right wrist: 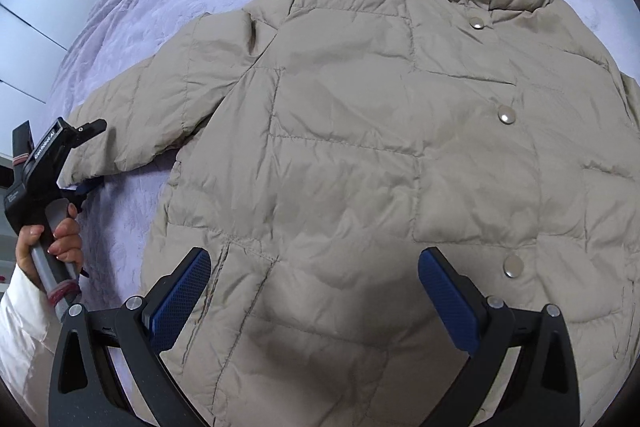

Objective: Fold large clothes
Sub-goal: 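Grasp the jacket sleeve cuff with the left tool and lift it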

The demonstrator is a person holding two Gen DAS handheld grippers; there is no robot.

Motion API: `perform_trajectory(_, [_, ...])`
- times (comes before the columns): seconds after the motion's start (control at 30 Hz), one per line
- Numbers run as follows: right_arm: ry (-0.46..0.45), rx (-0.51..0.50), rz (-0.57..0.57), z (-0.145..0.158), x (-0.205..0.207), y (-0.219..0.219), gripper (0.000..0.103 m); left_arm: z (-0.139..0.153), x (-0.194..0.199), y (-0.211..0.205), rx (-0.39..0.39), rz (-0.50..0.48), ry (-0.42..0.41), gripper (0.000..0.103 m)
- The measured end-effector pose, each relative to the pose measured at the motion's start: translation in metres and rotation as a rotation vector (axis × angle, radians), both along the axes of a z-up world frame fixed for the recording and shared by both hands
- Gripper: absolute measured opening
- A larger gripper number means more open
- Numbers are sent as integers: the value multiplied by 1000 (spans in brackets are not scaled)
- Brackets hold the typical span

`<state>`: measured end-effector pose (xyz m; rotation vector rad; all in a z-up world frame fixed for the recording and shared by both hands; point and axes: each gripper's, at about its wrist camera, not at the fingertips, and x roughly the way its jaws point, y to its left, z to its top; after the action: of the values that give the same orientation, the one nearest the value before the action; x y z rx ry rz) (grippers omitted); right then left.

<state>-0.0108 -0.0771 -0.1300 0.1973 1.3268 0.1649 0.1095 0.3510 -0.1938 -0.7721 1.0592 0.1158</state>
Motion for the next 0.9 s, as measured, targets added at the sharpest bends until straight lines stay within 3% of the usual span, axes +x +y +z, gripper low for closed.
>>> perform_trajectory(0.07, [-9,2,3,-1,6,5,103,3,9,6,49,39,-14,102])
perform_trajectory(0.13, [-17,10,5,-1,13,10,103,7,19,7,142,50,-12,85])
perform_trajectory(0.2, [-20,28,2,-1,20,13,103,9,31,6,206,11,-7,31])
perform_trajectory(0.23, [-21,40,-1,-1,26,15,103,10,34,8,198,-10,-19,10])
perform_trajectory(0.3, [-27,65,-6,0,36,20,103,21,37,12,210,-19,-33,8])
perform_trajectory(0.4, [-52,93,-15,5,56,31,103,54,27,8,339,-51,-112,8])
perform_trajectory(0.5, [-95,119,-45,7,77,43,97,84,19,0,403,-96,-185,8])
perform_trajectory(0.53, [-107,155,-54,7,84,47,67,94,16,-4,421,-111,-209,8])
perform_trajectory(0.57, [-97,192,-54,3,91,52,23,102,14,-9,436,-126,-231,8])
perform_trajectory(0.6, [-67,236,-57,-5,101,57,12,110,13,-13,449,-141,-251,8])
perform_trajectory(0.77, [-38,303,-31,-36,113,83,10,148,6,-49,468,-216,-336,8])
perform_trajectory(0.9, [17,340,-24,-65,115,88,10,175,11,-111,472,-313,-388,8])
